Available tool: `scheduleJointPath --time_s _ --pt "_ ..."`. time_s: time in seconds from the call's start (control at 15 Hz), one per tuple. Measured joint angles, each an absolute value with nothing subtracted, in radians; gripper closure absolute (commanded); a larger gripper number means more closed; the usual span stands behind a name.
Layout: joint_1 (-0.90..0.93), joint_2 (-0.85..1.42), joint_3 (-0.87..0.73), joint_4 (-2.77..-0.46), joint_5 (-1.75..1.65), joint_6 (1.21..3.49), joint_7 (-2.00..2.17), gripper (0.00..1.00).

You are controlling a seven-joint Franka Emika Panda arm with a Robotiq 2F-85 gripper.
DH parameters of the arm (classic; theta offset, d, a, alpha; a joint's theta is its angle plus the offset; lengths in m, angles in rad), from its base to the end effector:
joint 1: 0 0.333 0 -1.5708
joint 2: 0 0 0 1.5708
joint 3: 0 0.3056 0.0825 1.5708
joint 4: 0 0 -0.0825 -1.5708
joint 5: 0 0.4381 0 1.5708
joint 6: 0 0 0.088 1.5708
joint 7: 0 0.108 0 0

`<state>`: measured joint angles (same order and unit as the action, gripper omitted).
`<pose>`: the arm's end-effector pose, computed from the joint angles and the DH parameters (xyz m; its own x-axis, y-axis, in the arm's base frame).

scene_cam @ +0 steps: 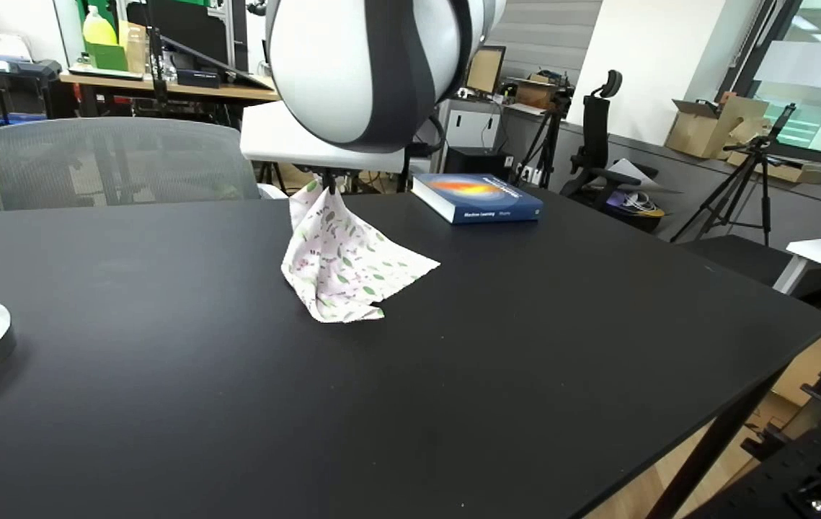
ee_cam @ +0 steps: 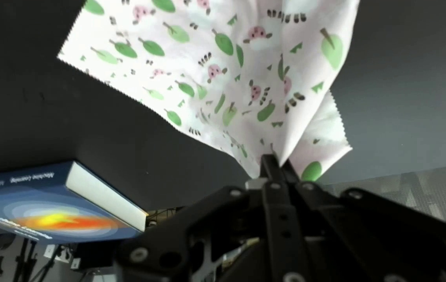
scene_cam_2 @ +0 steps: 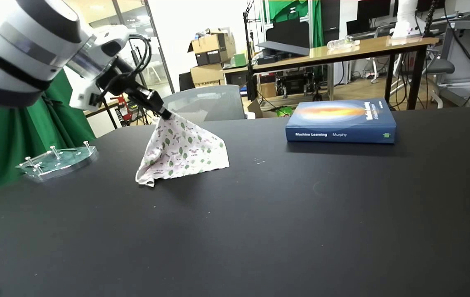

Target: Fold the cloth once

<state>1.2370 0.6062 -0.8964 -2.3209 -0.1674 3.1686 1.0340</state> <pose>0.5471 0.1819 0.1637 0.7702 -0.2595 0.5827 -0.3164 -0.9486 -0.0042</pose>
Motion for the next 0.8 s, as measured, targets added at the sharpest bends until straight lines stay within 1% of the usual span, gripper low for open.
scheduleJointPath --time_s 0.13,0.33,0.47,0.8 --pt "1.278 0.574 -0.883 -2.393 -0.039 3.168 1.012 1.00" --pt "1.282 0.488 -0.850 -2.489 0.102 3.167 0.976 1.00" --pt "1.278 0.427 -0.855 -2.542 0.135 3.167 0.981 1.00" --pt "1.184 0.267 -0.845 -2.653 0.180 3.146 0.979 1.00"
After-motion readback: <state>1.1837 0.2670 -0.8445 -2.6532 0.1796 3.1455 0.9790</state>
